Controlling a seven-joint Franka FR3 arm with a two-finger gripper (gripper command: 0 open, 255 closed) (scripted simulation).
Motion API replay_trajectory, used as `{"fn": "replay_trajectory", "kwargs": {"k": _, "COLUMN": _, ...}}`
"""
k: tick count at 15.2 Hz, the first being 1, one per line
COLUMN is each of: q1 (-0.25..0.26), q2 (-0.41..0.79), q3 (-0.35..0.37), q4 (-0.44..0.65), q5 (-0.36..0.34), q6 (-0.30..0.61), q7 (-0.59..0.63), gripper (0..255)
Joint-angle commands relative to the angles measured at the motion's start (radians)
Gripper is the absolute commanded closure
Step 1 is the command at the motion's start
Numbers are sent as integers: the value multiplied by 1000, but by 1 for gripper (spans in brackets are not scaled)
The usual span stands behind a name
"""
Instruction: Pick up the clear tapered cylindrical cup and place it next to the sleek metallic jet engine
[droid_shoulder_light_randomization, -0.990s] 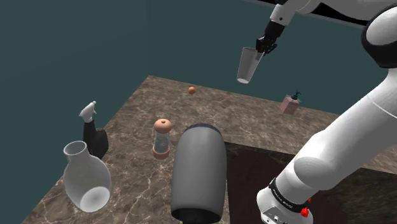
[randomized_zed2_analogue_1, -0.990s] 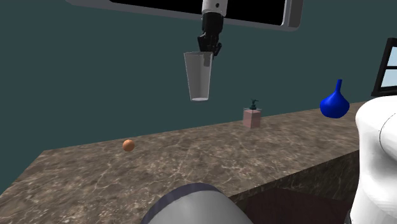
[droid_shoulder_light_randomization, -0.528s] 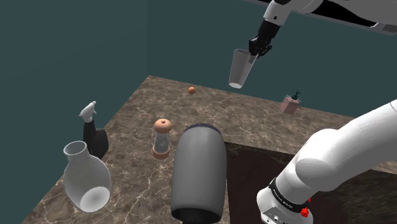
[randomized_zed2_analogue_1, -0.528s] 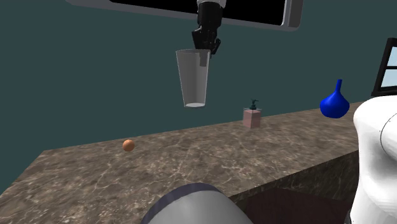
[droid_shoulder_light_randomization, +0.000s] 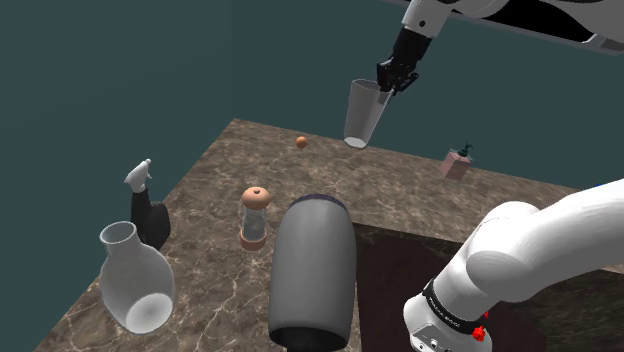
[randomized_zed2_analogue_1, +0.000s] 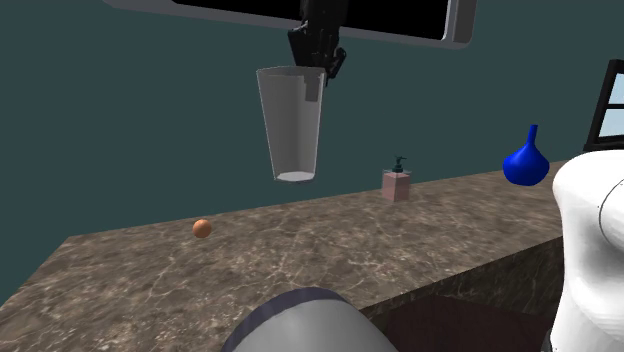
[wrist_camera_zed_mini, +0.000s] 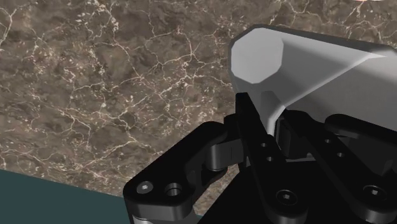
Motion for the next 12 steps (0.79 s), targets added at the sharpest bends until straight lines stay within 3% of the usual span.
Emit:
{"fn": "replay_trajectory", "kwargs": {"k": 1, "q1": 13, "q2": -23, "q3": 42, "q4": -26, "q5": 12, "q6": 5, "q7": 53, "gripper": 255}}
{"fn": "replay_trajectory", "kwargs": {"k": 12, "q1": 92, "q2": -97, "q3": 264, "q4": -96, "q5": 103, "q6": 15, "q7": 320, "gripper": 255}}
